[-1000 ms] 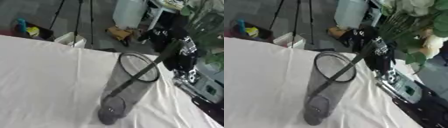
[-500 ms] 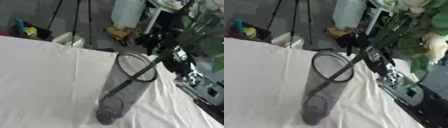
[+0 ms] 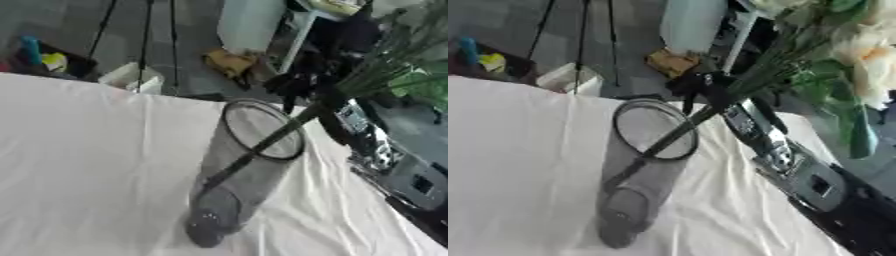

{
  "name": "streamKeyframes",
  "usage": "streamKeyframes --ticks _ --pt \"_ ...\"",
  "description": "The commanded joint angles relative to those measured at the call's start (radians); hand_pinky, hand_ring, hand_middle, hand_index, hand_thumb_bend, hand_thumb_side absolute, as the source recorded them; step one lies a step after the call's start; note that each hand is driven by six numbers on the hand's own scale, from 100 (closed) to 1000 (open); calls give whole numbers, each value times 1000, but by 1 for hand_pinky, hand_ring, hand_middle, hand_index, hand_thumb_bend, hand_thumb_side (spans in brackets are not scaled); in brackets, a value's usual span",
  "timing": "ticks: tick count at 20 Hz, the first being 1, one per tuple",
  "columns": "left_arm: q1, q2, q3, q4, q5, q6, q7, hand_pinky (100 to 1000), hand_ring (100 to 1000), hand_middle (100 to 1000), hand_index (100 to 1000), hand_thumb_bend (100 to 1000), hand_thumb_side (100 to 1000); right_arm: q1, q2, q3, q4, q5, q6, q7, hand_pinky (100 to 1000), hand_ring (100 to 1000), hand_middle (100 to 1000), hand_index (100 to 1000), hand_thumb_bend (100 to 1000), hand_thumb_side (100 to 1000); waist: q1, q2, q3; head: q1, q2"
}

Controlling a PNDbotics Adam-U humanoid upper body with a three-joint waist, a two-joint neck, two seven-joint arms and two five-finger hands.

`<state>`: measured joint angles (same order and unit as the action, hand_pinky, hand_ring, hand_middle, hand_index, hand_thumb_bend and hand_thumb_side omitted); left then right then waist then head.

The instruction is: Arrange flowers into the vase.

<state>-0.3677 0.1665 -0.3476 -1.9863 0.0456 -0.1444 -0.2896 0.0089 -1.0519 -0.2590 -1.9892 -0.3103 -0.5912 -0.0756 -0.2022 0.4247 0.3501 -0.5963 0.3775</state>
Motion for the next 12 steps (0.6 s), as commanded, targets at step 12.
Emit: streamKeyframes --ticks 12 --pt "1 3 -5 -14 -2 -1 -2 615 728 906 820 212 1000 16 -17 -32 -11 12 -38 17 823 857 488 822 100 1000 24 -32 -8 -1 -5"
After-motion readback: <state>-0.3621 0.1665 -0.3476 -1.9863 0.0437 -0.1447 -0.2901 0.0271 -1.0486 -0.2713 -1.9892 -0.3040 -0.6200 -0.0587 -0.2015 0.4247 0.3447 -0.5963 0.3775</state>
